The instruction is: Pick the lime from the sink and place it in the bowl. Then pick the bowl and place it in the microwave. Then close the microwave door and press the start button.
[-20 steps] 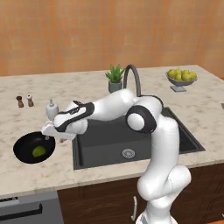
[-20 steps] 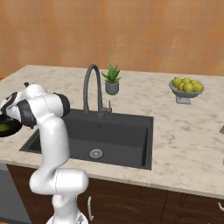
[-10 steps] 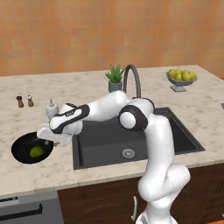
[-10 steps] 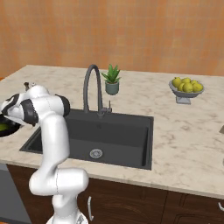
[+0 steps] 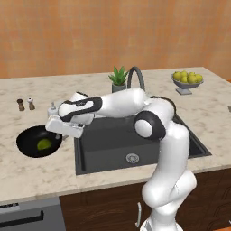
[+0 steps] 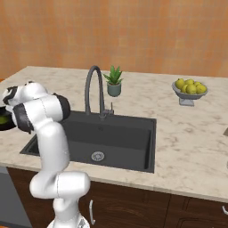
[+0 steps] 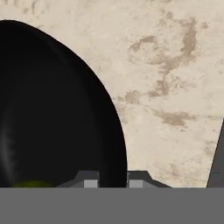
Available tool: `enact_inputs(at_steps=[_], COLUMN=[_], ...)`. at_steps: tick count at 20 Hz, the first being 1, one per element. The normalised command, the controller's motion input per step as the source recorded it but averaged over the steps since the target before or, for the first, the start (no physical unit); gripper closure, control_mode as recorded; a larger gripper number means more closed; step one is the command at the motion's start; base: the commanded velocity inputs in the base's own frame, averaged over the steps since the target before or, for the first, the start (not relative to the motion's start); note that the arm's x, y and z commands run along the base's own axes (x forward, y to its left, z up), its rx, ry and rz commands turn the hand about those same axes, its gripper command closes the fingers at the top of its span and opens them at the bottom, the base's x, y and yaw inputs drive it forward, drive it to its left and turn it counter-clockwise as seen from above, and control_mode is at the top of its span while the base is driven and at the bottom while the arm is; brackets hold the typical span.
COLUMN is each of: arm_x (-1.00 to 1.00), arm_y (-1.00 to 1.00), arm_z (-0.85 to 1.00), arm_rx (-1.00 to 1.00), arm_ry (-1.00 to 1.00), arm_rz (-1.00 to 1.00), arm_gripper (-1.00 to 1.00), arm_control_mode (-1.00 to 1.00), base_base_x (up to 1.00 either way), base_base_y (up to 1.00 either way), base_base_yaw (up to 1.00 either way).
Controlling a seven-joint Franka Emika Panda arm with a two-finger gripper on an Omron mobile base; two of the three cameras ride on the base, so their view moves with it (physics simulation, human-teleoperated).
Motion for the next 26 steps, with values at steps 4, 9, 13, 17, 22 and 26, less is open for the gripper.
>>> enact_inputs(at_steps=[4,9,13,17,22,26], arm_x=[-0.32,-0.46,-0.47,-0.51,-0.38,-0.44], arm_y=[-0.84,-0.84,-0.71,-0.65,-0.62,-0.51], arm_z=[1.00,1.00,1.00,1.00,0.97,0.66], arm_rx=[-0.06,-0.05,-0.10,-0.14,-0.06,0.00], arm_ry=[-0.01,0.00,0.00,0.00,0.01,0.00], arm_rz=[0.00,0.00,0.00,0.00,-0.02,-0.11], arm_gripper=[1.00,1.00,1.00,1.00,1.00,1.00], arm_control_mode=[-1.00,-1.00,-1.00,-1.00,-1.00,-1.00], base_base_x=[0.00,0.00,0.00,0.00,0.00,0.00], base_base_y=[0.00,0.00,0.00,0.00,0.00,0.00], base_base_yaw=[0.00,0.00,0.00,0.00,0.00,0.00])
